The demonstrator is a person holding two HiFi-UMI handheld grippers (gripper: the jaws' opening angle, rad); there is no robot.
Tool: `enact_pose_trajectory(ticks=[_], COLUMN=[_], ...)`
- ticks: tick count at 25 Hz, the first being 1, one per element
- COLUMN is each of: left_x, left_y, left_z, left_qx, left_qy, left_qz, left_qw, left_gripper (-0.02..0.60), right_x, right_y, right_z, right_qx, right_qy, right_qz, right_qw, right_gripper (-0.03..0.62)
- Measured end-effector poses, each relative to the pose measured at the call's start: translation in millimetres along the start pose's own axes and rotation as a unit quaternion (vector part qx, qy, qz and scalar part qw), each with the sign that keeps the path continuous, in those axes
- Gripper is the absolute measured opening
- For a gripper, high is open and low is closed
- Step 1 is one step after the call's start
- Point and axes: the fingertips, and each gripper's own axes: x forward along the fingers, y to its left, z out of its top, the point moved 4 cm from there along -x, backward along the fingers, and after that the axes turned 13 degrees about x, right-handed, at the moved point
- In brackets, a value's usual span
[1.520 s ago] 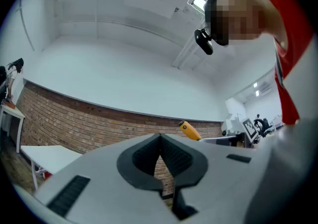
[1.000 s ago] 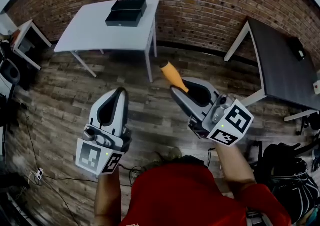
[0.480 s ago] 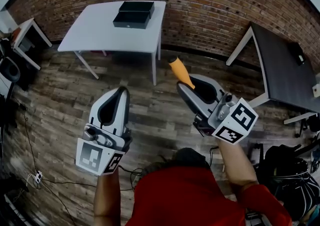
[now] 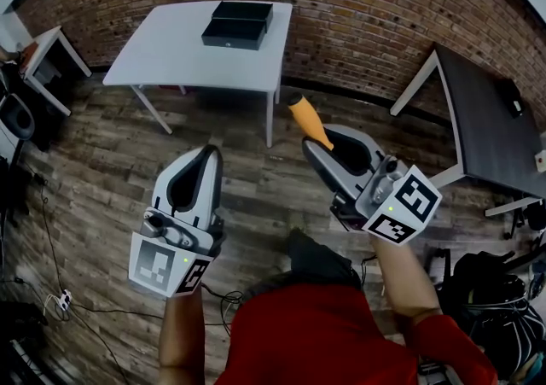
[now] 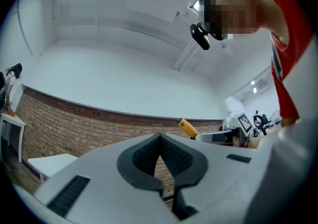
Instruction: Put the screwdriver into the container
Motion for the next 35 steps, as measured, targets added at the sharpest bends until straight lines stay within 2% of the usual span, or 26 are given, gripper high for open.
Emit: enact_pose_trajectory(ticks=[4,9,14,21,25,35], left_x=[13,50,80,157,199,272], left_y=[15,42,66,105,122,149], left_z=[-13,-33,-52,-82,-89,-109], left_qx=[-0.001,-0.001,0.003,0.002,0.014,0.035], left_qy=[0.007,0.015,0.017,0.026,0.032,0.043], left_qz=[0.005,0.012,0.022,0.033,0.043,0.057], left_qw=[1.0000,0.9998,0.9996,0.9991,0.9984,0.9969], left_gripper=[0.014,0.014,0.014,0.014,0.014,0.014], right_x=[17,44,69,112,131,167], right_y=[-19,-64,-97,-176,-216,-287], right_z=[0,7,11,31,44,71], right_qx=[0.003,0.006,-0.015,-0.017,-0.019,-0.025], right_qy=[0.002,0.003,0.008,0.022,0.030,0.037], right_qz=[0.005,0.009,0.016,0.026,0.034,0.055], right_qw=[1.000,1.000,1.000,0.999,0.999,0.997], right_gripper=[0.089,0.089,0.089,0.089,0.089,0.089])
